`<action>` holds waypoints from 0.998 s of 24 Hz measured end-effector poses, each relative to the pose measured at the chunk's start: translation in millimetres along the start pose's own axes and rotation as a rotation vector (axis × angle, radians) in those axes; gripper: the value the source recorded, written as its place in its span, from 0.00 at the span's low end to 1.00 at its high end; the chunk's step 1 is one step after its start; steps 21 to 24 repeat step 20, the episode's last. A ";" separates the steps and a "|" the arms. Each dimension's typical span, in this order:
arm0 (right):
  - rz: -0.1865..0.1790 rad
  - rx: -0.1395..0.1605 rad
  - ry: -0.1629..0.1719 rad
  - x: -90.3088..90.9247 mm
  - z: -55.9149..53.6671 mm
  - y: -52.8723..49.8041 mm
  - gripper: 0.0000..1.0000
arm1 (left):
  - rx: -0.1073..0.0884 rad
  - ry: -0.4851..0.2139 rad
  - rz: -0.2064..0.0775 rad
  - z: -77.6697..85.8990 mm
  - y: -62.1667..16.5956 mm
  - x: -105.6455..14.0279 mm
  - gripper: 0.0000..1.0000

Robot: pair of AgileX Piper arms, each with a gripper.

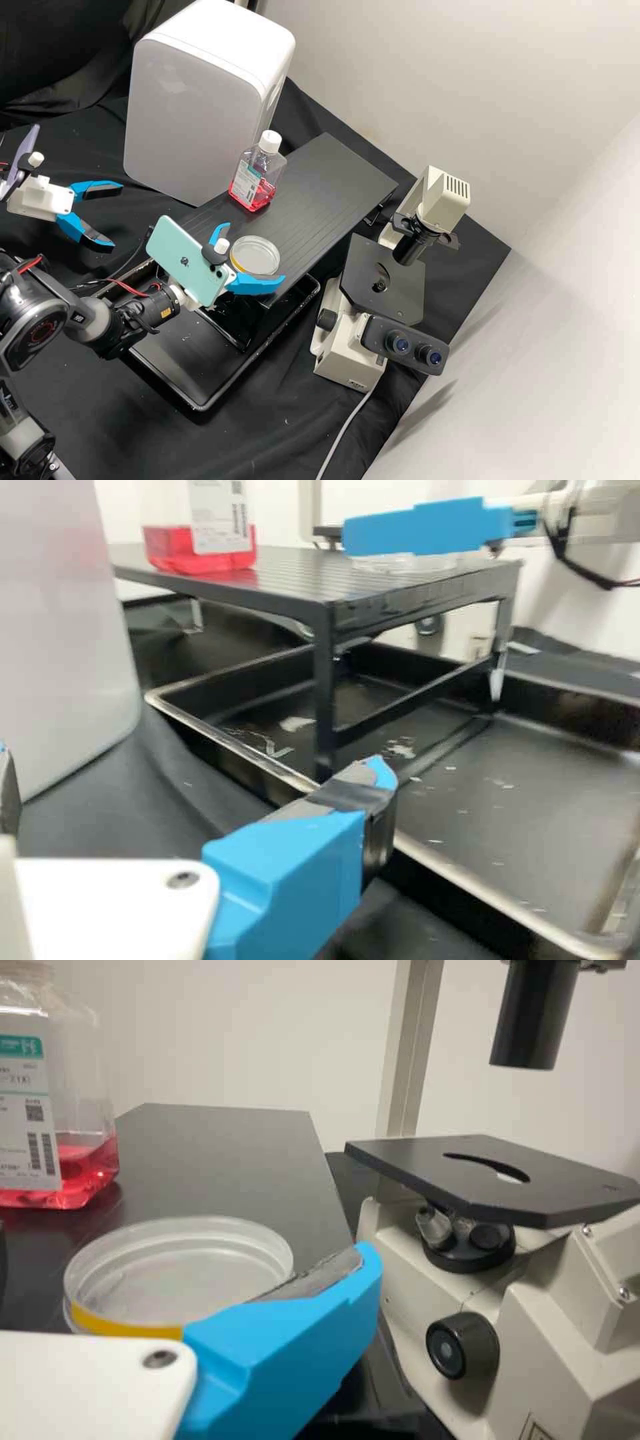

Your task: Place the lid on the petri dish

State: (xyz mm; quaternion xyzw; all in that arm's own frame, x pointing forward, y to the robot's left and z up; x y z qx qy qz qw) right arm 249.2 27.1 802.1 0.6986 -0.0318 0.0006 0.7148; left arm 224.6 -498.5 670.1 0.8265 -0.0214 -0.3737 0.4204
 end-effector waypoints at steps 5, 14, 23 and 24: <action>-0.008 0.003 -0.026 -10.3 -3.1 -7.1 1.00 | 0.154 0.108 0.046 6.2 7.0 -12.5 1.00; 0.034 -0.028 0.002 -23.7 -8.6 -10.9 1.00 | 0.240 0.112 0.091 18.2 16.5 -36.5 1.00; 0.023 0.021 0.014 -29.0 -5.7 -9.4 1.00 | 0.239 0.113 0.097 18.8 17.6 -38.2 1.00; 0.023 0.021 0.014 -29.0 -5.7 -9.4 1.00 | 0.239 0.113 0.097 18.8 17.6 -38.2 1.00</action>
